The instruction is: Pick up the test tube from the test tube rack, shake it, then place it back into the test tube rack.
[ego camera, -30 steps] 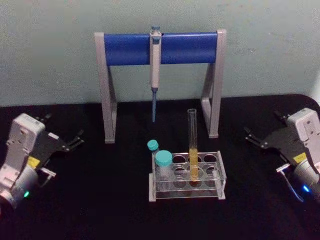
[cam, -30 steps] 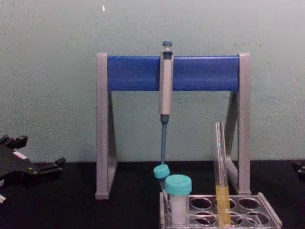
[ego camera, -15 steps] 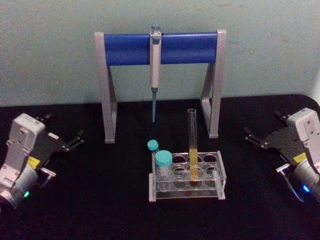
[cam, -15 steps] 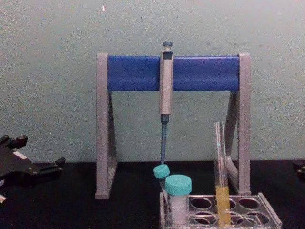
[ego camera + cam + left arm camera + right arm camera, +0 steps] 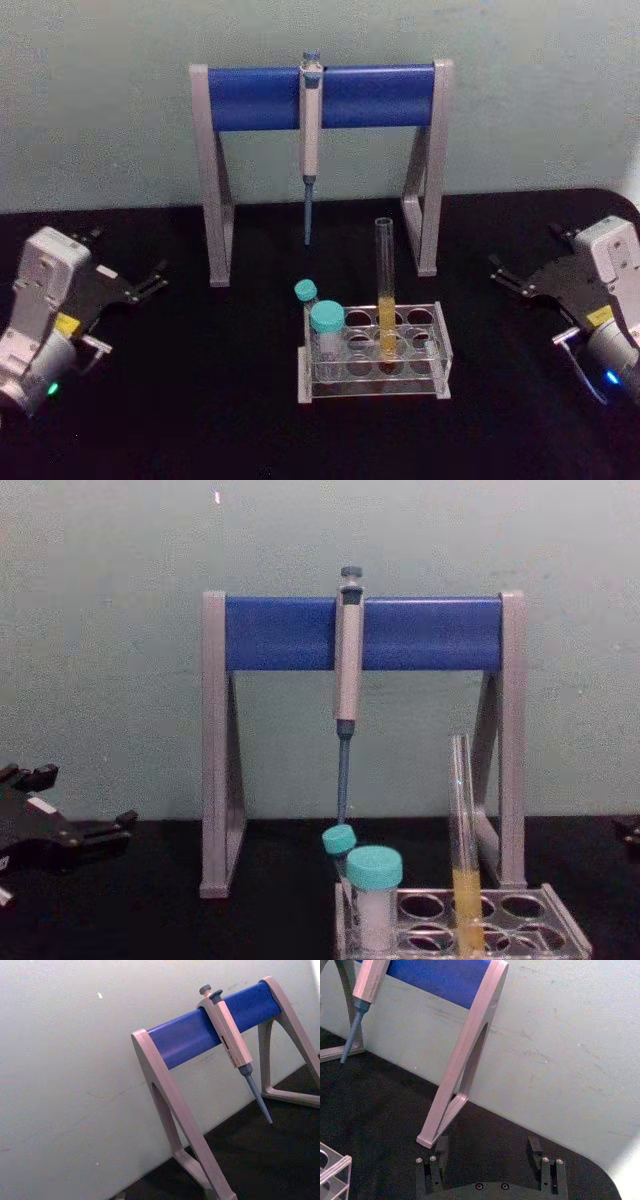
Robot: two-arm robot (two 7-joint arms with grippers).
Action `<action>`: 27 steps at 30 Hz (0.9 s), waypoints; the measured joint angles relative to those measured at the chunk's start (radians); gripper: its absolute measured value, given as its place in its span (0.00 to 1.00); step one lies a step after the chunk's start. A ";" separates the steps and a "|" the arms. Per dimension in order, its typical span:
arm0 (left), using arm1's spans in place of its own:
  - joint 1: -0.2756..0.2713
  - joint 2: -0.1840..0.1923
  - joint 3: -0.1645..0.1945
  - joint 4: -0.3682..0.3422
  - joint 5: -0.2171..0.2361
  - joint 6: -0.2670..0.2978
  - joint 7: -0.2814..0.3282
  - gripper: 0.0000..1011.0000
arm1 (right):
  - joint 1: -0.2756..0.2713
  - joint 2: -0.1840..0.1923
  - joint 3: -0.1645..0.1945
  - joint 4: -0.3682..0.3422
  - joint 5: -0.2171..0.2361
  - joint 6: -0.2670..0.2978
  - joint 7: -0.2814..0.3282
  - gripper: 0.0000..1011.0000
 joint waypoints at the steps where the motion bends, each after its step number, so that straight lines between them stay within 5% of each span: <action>1: 0.000 0.000 0.000 0.000 0.000 0.000 0.000 1.00 | 0.000 0.000 0.000 0.000 0.000 0.000 0.000 0.99; 27: 0.000 0.000 0.000 0.000 0.000 0.000 0.000 1.00 | 0.000 0.000 0.000 0.000 0.000 0.000 0.000 0.99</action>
